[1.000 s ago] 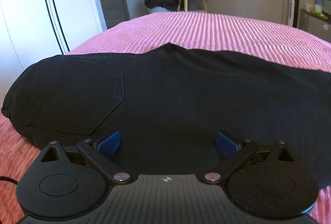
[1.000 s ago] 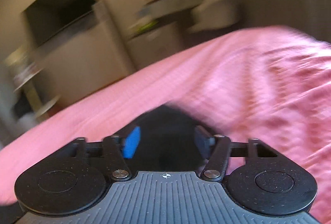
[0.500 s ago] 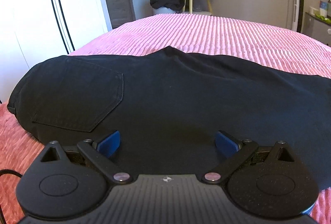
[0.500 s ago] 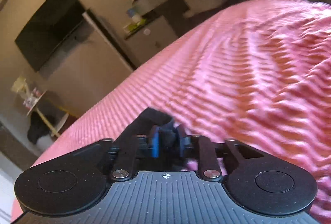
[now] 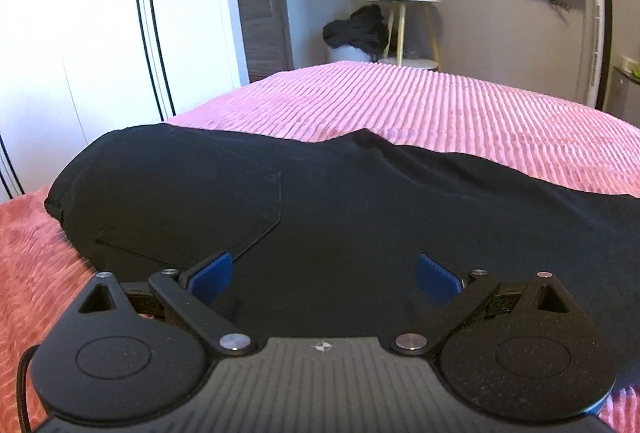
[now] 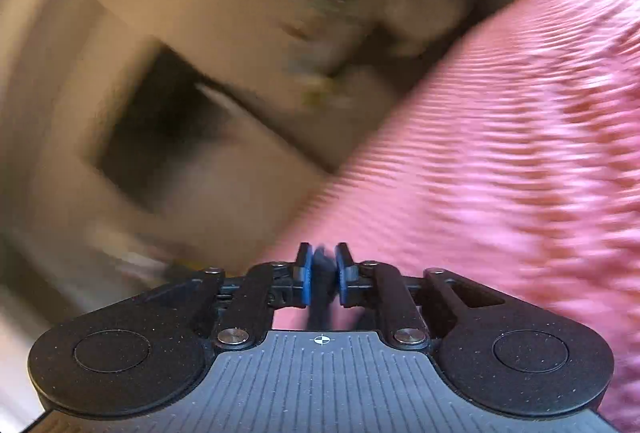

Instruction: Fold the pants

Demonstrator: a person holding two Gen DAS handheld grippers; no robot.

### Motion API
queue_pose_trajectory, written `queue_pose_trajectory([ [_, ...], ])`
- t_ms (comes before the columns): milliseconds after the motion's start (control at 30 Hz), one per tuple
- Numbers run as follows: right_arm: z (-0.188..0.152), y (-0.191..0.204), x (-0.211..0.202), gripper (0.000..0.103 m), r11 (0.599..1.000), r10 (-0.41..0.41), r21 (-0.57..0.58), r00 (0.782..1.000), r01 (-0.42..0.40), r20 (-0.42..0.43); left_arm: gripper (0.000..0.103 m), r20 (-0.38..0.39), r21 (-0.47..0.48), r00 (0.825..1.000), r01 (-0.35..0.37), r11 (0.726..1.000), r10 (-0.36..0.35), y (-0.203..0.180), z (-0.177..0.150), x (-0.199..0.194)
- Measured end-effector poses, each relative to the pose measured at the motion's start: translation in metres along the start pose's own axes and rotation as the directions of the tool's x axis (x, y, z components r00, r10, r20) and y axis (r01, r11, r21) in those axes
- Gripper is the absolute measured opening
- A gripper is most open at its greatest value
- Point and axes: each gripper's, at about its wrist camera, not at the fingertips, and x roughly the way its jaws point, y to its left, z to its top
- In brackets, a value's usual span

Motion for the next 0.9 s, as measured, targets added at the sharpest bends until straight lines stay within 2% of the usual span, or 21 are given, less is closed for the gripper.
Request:
queue_pose_trajectory([
  [33,-0.006,-0.01,0.008,0.036,0.994,-0.108,-0.022,0.993,0.107,-0.049,0.099,-0.006,0.006,1.0,-0.006,1.0,0.006,-0.001,-0.001,0.002],
  [67,-0.009,-0.019,0.013,0.036,0.988,-0.154,-0.006,0.983,0.154,-0.101,0.099,-0.01,0.012,1.0,-0.011,1.0,0.011,-0.001,-0.001,0.003],
  [100,-0.017,-0.04,0.002,0.037,0.987,-0.114,0.1,0.99,0.123,-0.087,0.099,-0.012,0.017,1.0,-0.014,1.0,0.015,-0.002,-0.002,0.004],
  [200,-0.022,-0.049,-0.012,0.057,0.985,-0.091,0.14,0.994,0.099,-0.068,0.099,-0.018,0.017,1.0,-0.002,1.0,0.003,-0.005,-0.002,0.007],
  [267,-0.028,-0.054,-0.018,0.056,0.987,-0.048,0.151,0.996,0.059,-0.077,0.099,-0.027,0.027,1.0,0.014,1.0,-0.014,-0.01,-0.003,0.009],
  [367,-0.038,-0.056,-0.015,0.054,0.986,0.015,0.164,0.988,0.01,-0.151,0.099,-0.038,0.063,0.999,0.029,0.998,-0.027,-0.017,-0.006,0.011],
  [467,-0.043,-0.057,-0.006,0.052,0.985,0.023,0.171,0.989,0.003,-0.149,0.099,-0.039,0.075,0.998,0.052,0.996,-0.049,-0.019,-0.006,0.01],
  [533,-0.043,-0.055,0.001,0.051,0.981,0.063,0.193,0.988,-0.035,-0.144,0.099,-0.033,0.072,0.997,0.07,0.995,-0.068,-0.019,-0.006,0.008],
  [567,-0.043,-0.052,0.002,0.048,0.981,0.06,0.19,0.988,-0.032,-0.143,0.099,-0.029,0.07,0.997,0.078,0.995,-0.076,-0.019,-0.006,0.007],
  [600,-0.041,-0.049,0.001,0.03,0.984,0.051,0.178,0.988,-0.025,-0.143,0.099,-0.028,0.067,0.996,0.085,0.994,-0.084,-0.019,-0.005,0.008],
  [633,-0.04,-0.047,0.003,0.022,0.986,0.05,0.164,0.988,-0.026,-0.144,0.099,-0.027,0.062,0.995,0.094,0.994,-0.092,-0.019,-0.005,0.007],
  [700,-0.037,-0.049,0.002,0.021,0.983,0.082,0.173,0.987,-0.057,-0.14,0.099,-0.024,0.061,0.994,0.103,0.993,-0.102,-0.019,-0.005,0.007],
  [767,-0.033,-0.054,-0.001,0.029,0.975,0.098,0.21,0.984,-0.066,-0.146,0.099,-0.038,0.066,0.995,0.092,0.994,-0.089,-0.02,-0.006,0.011],
  [800,-0.034,-0.061,0.006,0.029,0.969,0.113,0.236,0.978,-0.069,-0.178,0.099,-0.054,0.067,0.995,0.083,0.994,-0.079,-0.02,-0.006,0.014],
  [900,-0.037,-0.064,0.009,0.029,0.968,0.119,0.242,0.975,-0.071,-0.187,0.099,-0.118,0.052,0.992,0.056,0.997,-0.05,-0.017,-0.009,0.026],
])
